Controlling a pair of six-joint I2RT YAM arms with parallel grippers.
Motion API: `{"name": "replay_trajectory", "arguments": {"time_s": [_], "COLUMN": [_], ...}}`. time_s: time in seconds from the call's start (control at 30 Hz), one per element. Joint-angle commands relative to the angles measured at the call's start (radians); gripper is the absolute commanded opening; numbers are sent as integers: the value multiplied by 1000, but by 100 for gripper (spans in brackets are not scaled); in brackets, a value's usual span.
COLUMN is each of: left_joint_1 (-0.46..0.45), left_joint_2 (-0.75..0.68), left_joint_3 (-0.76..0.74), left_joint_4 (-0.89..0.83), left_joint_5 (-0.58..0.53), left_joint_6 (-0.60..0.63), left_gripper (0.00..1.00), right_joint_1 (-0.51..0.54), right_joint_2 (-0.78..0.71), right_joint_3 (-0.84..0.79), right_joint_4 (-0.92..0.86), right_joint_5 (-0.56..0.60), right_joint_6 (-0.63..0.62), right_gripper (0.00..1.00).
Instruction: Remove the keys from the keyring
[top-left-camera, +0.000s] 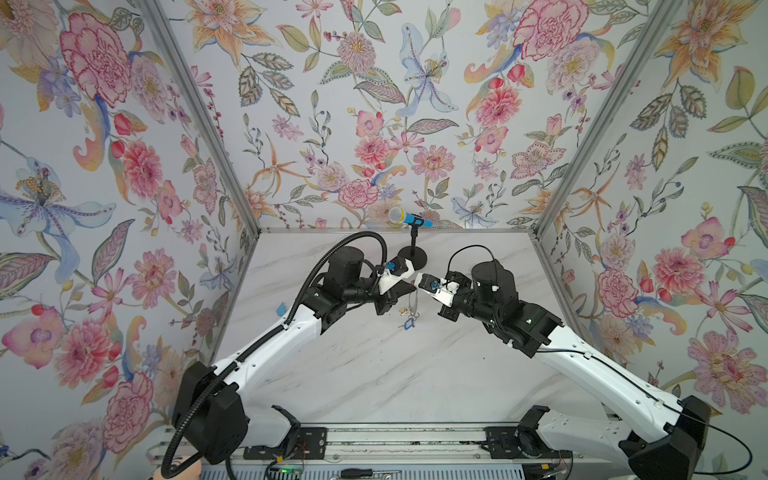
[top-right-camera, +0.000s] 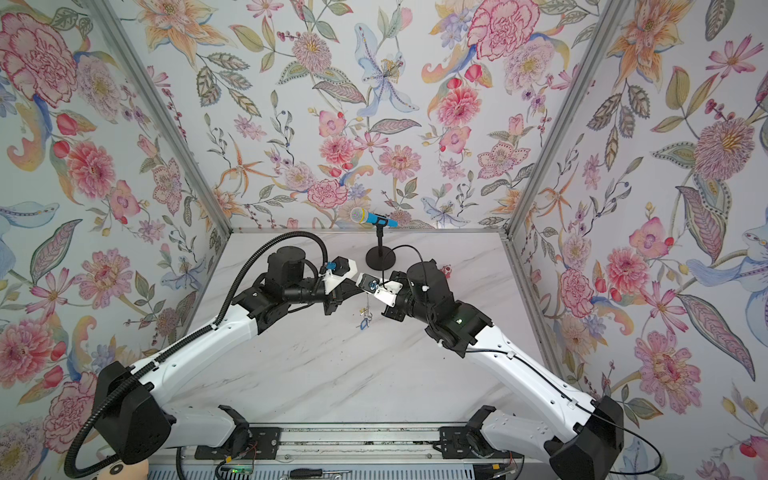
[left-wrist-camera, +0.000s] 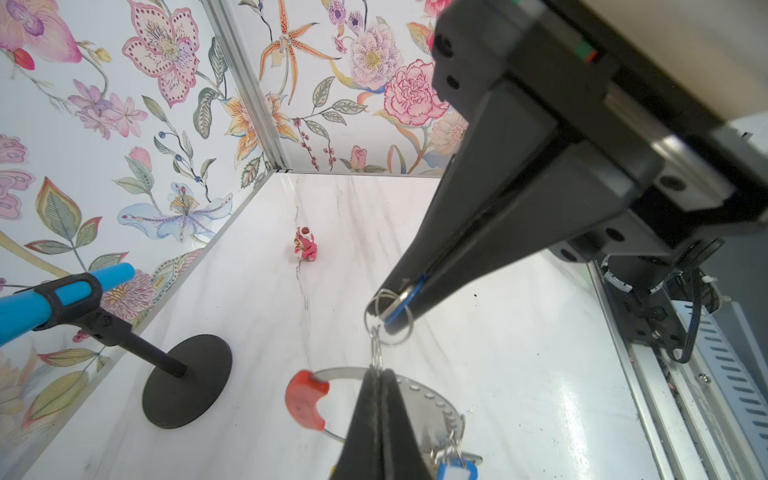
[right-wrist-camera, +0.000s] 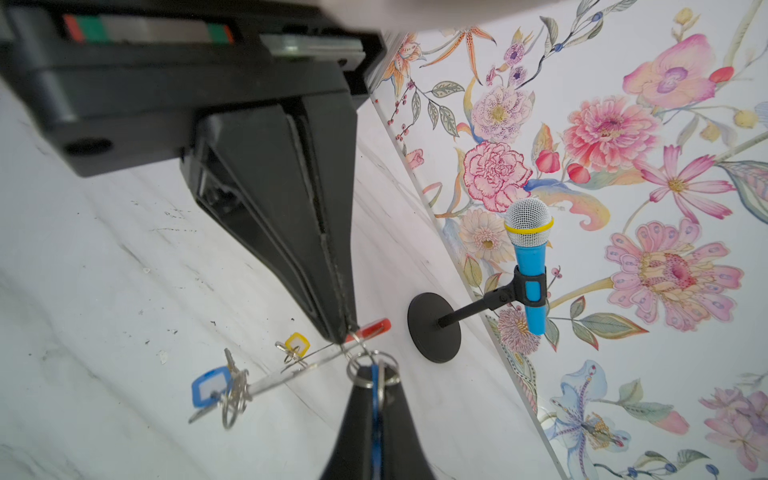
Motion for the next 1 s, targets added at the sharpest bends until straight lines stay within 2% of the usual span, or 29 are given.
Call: {"name": "replay_trajectory", "arguments": {"time_s": [0.0, 0.2, 0.47, 0.67, 0.97], "left_joint_1": [-5, -16, -27, -31, -31], "left_joint_2": [18, 46, 66, 78, 48], "left_joint_3": [61, 126, 156, 172, 182], "left_joint_4": [-139, -249, -283, -386, -440], "left_joint_5": [-72, -105, -22, 1, -20], "left_joint_6": [116, 200, 235, 325, 411], "left_gripper": [0, 0, 0, 0, 0], "right_joint_1": [-8, -7, -20, -51, -91], "right_joint_2": [-33, -18, -2, -1, 19], "right_joint_3": [53, 81, 106, 121, 152], "right_joint_4": [-9, -42, -44, -51, -99], "right_joint_5": [-3, 4, -32, -43, -73], "right_joint_6": [-5, -20, -15, -11, -21], "right_gripper": [0, 0, 0, 0, 0]}}
